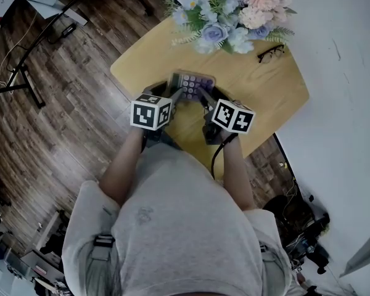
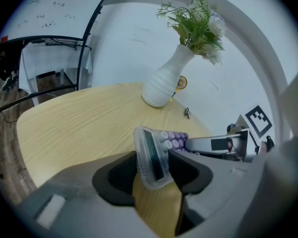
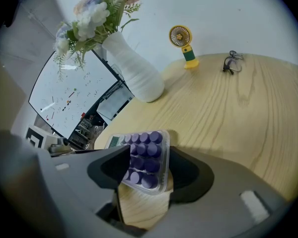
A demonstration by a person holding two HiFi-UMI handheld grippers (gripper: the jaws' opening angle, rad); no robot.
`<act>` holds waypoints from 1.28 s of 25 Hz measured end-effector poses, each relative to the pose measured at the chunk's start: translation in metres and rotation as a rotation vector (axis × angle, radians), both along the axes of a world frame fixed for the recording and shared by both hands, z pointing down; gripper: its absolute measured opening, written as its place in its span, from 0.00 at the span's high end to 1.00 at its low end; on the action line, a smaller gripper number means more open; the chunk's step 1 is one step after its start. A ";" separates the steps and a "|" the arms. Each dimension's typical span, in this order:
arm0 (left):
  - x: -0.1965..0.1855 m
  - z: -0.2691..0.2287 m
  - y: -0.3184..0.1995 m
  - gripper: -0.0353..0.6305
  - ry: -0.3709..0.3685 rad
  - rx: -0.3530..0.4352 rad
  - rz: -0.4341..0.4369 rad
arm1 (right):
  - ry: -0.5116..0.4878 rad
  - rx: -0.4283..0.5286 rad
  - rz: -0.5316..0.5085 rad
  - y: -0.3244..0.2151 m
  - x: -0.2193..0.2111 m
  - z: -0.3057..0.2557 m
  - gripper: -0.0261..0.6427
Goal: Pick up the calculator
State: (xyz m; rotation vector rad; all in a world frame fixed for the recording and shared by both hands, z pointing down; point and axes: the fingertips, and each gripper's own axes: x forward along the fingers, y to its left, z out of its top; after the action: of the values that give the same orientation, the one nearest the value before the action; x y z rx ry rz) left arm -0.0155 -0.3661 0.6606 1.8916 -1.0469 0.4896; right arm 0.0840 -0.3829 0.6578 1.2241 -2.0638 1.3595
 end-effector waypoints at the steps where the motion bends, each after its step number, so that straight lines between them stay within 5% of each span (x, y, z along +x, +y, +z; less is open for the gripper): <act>1: 0.000 -0.001 0.000 0.64 -0.003 0.003 0.000 | 0.006 0.003 0.001 0.000 0.000 -0.001 0.58; 13: -0.004 -0.027 0.004 0.64 -0.009 0.082 0.000 | 0.051 0.169 -0.030 -0.003 -0.005 -0.040 0.61; 32: -0.008 -0.128 0.022 0.64 -0.057 0.358 -0.033 | 0.026 0.469 -0.039 0.019 -0.007 -0.145 0.61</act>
State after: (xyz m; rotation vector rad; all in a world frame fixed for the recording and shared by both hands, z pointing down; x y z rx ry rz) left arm -0.0232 -0.3436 0.5330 2.1780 -1.2671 0.3555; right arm 0.0770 -0.3643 0.5129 1.3572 -2.4574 0.8571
